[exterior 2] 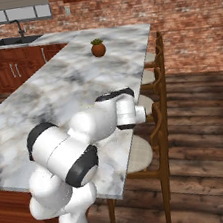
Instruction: Get the candle and the beer from the cabinet and move them to the dining counter.
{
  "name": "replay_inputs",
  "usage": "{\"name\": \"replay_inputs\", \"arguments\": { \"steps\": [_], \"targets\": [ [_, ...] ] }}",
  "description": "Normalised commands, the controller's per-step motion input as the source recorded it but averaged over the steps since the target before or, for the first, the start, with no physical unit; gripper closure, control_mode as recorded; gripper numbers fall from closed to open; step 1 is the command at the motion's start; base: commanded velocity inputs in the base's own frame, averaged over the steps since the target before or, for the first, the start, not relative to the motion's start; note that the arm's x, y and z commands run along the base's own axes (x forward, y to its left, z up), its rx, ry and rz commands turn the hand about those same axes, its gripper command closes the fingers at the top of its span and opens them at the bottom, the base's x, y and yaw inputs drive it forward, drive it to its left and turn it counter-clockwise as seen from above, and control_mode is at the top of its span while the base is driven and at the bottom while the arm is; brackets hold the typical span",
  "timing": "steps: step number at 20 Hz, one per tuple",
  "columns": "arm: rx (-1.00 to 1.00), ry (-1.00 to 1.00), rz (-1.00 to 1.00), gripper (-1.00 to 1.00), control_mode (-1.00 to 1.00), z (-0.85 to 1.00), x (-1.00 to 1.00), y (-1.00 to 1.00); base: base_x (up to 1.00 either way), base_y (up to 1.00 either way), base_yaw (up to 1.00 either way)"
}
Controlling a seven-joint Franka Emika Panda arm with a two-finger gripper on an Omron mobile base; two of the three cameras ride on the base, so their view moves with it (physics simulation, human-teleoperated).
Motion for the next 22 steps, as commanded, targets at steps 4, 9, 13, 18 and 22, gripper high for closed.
{"name": "replay_inputs", "arguments": {
  "steps": [4,9,13,18,22],
  "targets": [
    [0.0,-0.08,0.1,1.0,-1.0,-0.49,0.25,0.0,0.0,0.0,0.0],
    [0.0,-0.01,0.02,1.0,-1.0,-0.29,0.34,0.0,0.0,0.0,0.0],
    [0.0,0.0,0.0,1.0,-1.0,-0.16,0.26,0.02,0.0,0.0,0.0],
    [0.0,0.0,0.0,1.0,-1.0,-0.09,0.22,0.01,0.0,0.0,0.0],
    [0.0,0.01,0.02,1.0,-1.0,-0.11,0.21,0.04,0.0,0.0,0.0]
  ]
}}
